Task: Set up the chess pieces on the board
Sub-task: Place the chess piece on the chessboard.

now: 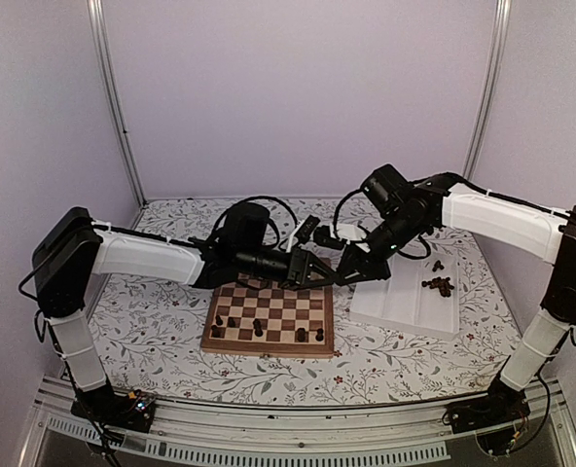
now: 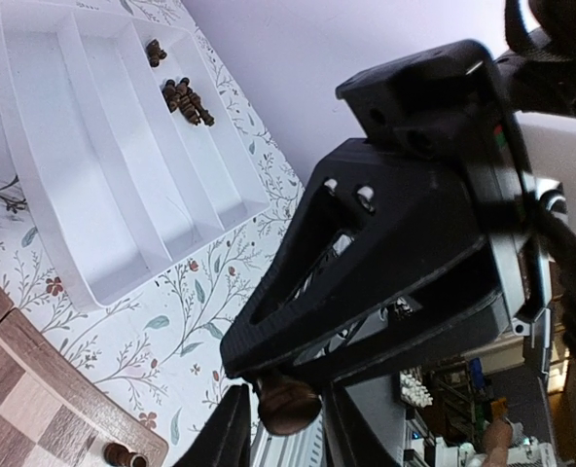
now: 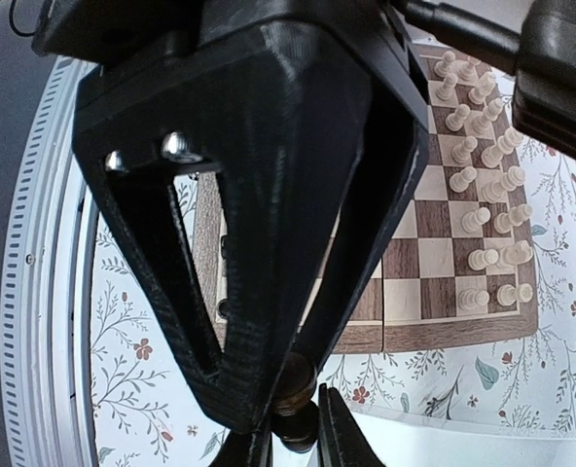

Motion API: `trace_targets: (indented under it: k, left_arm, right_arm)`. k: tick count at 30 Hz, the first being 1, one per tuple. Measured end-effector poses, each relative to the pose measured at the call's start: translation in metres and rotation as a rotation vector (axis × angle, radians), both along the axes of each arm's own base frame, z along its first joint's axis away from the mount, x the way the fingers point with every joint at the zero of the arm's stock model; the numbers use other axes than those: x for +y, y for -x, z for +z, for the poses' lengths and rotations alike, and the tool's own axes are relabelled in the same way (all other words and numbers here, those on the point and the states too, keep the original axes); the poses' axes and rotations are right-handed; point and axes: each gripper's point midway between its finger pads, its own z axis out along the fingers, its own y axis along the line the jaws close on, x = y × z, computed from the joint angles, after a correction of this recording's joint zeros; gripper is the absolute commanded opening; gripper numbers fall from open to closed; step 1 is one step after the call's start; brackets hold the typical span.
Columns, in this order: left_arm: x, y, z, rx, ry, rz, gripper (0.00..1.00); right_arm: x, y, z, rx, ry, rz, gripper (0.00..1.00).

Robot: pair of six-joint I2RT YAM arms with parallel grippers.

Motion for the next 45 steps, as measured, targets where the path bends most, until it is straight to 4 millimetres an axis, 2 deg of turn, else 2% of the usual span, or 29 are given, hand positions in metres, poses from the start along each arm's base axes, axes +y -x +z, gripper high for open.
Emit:
trace_targets:
  k: [7,10,15,18,20,21,22,23,27,29,32,34,37,42,45]
  left_arm:
    - [-0.002,0.000,-0.002,0.019,0.010,-0.006,0.18]
    - [-0.003,0.001,-0.003,0.023,0.012,-0.010,0.16]
    - [-0.003,0.002,-0.003,-0.002,0.029,-0.024,0.14]
    - [-0.002,0.001,-0.002,-0.045,0.044,-0.023,0.13]
    - [-0.002,-0.001,-0.002,-0.076,0.046,-0.015,0.13]
    - [-0.001,-0.002,-0.002,-0.090,0.047,-0.012,0.13]
    - [0.000,-0.003,-0.001,-0.107,0.047,-0.007,0.13]
    - [0.000,-0.003,-0.001,-0.125,0.048,-0.003,0.13]
    - [0.002,-0.007,0.006,-0.194,0.055,0.011,0.12]
    - [0.003,-0.009,0.011,-0.231,0.062,0.015,0.12]
    - [0.004,-0.011,0.018,-0.284,0.071,0.026,0.12]
    - [0.006,-0.013,0.025,-0.324,0.077,0.037,0.12]
    - [0.009,-0.014,0.034,-0.383,0.082,0.057,0.13]
    - [0.013,-0.018,0.053,-0.470,0.102,0.089,0.14]
    - [0.014,-0.020,0.058,-0.500,0.110,0.102,0.14]
  right_arm:
    - [-0.002,0.000,-0.002,-0.013,0.014,0.000,0.16]
    - [-0.003,0.000,-0.003,-0.016,0.022,0.001,0.21]
    - [-0.004,-0.002,-0.004,-0.030,0.032,-0.005,0.46]
    - [-0.005,-0.003,0.004,-0.043,0.019,-0.011,0.58]
    - [-0.008,-0.006,0.019,-0.063,-0.018,-0.023,0.67]
    - [-0.010,-0.011,0.029,-0.075,-0.041,-0.037,0.75]
    - [-0.012,-0.015,0.042,-0.091,-0.074,-0.052,0.91]
    - [-0.016,-0.022,0.056,-0.107,-0.112,-0.078,0.98]
    - [-0.040,-0.054,0.108,-0.154,-0.275,-0.199,0.99]
    - [-0.052,-0.068,0.127,-0.117,-0.368,-0.266,0.99]
    - [-0.060,-0.077,0.138,0.037,-0.490,-0.294,0.95]
    - [-0.060,-0.083,0.131,0.171,-0.538,-0.300,0.87]
    - [-0.054,-0.088,0.100,0.394,-0.560,-0.317,0.72]
    - [-0.047,-0.069,0.049,0.790,-0.585,-0.336,0.60]
    - [-0.042,-0.056,0.039,0.973,-0.581,-0.328,0.58]
